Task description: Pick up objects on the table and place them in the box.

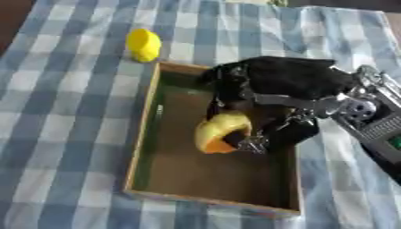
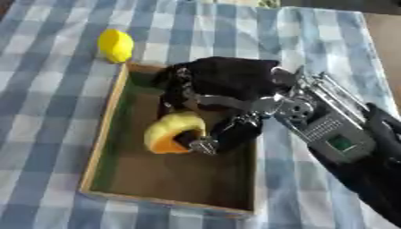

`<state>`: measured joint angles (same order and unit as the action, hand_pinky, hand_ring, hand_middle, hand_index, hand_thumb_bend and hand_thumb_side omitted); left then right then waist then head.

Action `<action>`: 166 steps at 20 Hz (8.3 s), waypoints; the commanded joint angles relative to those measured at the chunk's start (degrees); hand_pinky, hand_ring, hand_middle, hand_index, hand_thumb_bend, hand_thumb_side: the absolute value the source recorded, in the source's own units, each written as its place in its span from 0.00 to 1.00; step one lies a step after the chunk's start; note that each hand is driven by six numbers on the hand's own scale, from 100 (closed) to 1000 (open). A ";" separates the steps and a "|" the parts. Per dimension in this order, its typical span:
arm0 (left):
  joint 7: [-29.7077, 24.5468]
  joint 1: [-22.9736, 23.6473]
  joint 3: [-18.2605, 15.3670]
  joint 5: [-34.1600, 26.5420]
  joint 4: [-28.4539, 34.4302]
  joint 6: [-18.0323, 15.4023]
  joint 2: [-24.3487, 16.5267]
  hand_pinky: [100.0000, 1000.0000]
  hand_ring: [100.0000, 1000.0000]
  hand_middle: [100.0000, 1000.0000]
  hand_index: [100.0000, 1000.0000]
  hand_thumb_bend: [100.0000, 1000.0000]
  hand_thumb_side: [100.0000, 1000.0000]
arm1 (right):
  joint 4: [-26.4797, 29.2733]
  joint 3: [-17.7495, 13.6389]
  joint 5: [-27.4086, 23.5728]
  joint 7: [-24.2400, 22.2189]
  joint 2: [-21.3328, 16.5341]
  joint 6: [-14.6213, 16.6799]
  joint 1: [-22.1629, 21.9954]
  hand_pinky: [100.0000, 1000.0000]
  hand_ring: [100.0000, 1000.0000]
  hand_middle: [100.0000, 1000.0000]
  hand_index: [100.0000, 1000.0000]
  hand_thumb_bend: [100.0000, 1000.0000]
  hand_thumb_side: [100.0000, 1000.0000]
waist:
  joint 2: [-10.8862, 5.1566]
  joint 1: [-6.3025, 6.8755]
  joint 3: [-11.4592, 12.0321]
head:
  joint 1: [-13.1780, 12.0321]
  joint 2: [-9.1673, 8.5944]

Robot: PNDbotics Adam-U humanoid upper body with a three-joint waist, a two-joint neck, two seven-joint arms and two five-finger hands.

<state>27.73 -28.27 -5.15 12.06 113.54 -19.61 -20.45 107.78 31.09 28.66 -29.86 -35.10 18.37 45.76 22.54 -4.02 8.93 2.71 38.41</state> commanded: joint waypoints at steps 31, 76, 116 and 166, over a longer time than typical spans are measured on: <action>-2.94 1.60 0.10 3.04 1.06 6.95 -13.45 0.77 0.80 0.77 0.87 0.01 0.18 | 6.81 -36.58 -25.87 39.29 -13.79 3.34 -20.65 0.83 0.96 0.66 0.83 0.00 0.00 | -1.21 3.01 -3.19 | -1.30 -0.45; -57.76 -28.31 15.70 17.92 -44.84 11.48 -21.30 0.91 0.93 0.88 0.92 0.47 0.08 | 6.81 -39.50 -29.94 44.57 -15.10 1.71 -24.36 0.82 0.95 0.60 0.79 0.00 0.17 | -0.58 7.11 -9.03 | -4.49 -0.22; -57.38 -28.76 15.25 19.38 -51.56 13.01 -17.12 0.76 0.86 0.88 0.89 0.11 0.00 | 6.81 -39.00 -31.73 43.62 -12.92 -0.33 -23.44 0.82 0.96 0.57 0.77 0.00 0.36 | 1.59 8.01 -11.60 | -6.40 -2.56; -50.11 -14.93 31.02 16.95 1.06 15.30 -19.52 0.40 0.45 0.49 0.64 0.03 0.00 | 6.81 -40.32 -32.93 44.71 -12.55 -0.98 -29.10 0.83 0.96 0.55 0.77 0.00 0.44 | -3.28 6.69 -6.43 | -1.75 2.91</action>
<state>-22.07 -42.70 26.02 28.84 113.70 -4.94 -39.62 113.66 -8.43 -4.19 14.78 -46.15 17.34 16.51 20.52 2.88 2.45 0.91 41.24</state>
